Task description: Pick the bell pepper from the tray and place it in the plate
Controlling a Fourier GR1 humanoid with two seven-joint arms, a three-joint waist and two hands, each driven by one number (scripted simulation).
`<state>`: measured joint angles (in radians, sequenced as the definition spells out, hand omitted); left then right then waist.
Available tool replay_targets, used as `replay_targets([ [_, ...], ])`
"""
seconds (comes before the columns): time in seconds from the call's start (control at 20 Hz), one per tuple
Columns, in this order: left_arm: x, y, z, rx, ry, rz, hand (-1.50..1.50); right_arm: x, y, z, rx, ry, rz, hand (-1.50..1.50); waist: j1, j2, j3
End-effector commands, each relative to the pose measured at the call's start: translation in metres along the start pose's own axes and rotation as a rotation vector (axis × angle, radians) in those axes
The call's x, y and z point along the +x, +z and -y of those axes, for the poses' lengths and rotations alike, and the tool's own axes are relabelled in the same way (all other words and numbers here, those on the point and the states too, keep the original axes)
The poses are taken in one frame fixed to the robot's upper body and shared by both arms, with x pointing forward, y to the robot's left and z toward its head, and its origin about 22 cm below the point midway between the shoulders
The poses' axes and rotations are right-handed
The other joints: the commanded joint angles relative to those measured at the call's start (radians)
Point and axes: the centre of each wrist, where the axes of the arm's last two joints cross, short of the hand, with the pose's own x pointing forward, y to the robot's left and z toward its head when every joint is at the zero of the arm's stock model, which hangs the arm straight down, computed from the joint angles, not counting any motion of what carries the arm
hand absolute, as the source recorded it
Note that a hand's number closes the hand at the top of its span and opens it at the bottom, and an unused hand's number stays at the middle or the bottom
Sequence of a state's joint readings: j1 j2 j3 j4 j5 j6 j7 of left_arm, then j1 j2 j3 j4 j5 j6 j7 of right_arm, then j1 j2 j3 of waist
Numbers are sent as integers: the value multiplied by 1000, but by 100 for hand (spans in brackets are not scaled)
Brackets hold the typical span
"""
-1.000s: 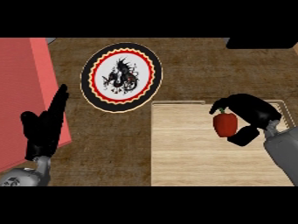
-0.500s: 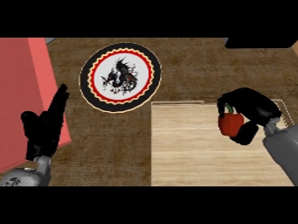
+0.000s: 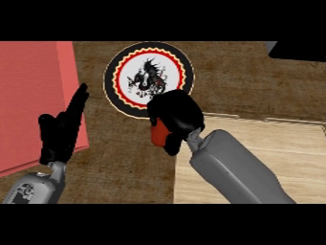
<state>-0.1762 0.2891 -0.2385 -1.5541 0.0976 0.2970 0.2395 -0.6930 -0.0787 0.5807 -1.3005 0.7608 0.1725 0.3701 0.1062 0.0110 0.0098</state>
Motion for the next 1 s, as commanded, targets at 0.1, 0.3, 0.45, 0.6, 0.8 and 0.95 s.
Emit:
replay_targets([
  [0.1, -31, 5, 10, -31, -10, -132, 0, 68, -19, 21, -184, -22, 28, 150, 38, 11, -13],
  [0.3, -27, 1, 12, -14, -8, -149, 0, 88, -23, 41, -439, -60, -2, 150, -5, 1, -12],
  [0.45, -37, 5, 2, 16, -10, -154, 0, 99, -32, 54, -529, -80, -56, 150, -7, 1, -13],
  [0.6, -45, 9, 15, 12, -14, -163, 0, 111, -39, 66, -542, -110, -127, 150, -17, 0, -13],
  [0.8, -32, 8, 13, 13, -1, -154, 0, 91, -67, 72, -547, -114, -223, 150, -16, 7, -13],
  [0.95, -30, 5, 10, 31, -20, -146, 0, 83, -75, 63, -535, -124, -244, 150, -17, 9, -12],
])
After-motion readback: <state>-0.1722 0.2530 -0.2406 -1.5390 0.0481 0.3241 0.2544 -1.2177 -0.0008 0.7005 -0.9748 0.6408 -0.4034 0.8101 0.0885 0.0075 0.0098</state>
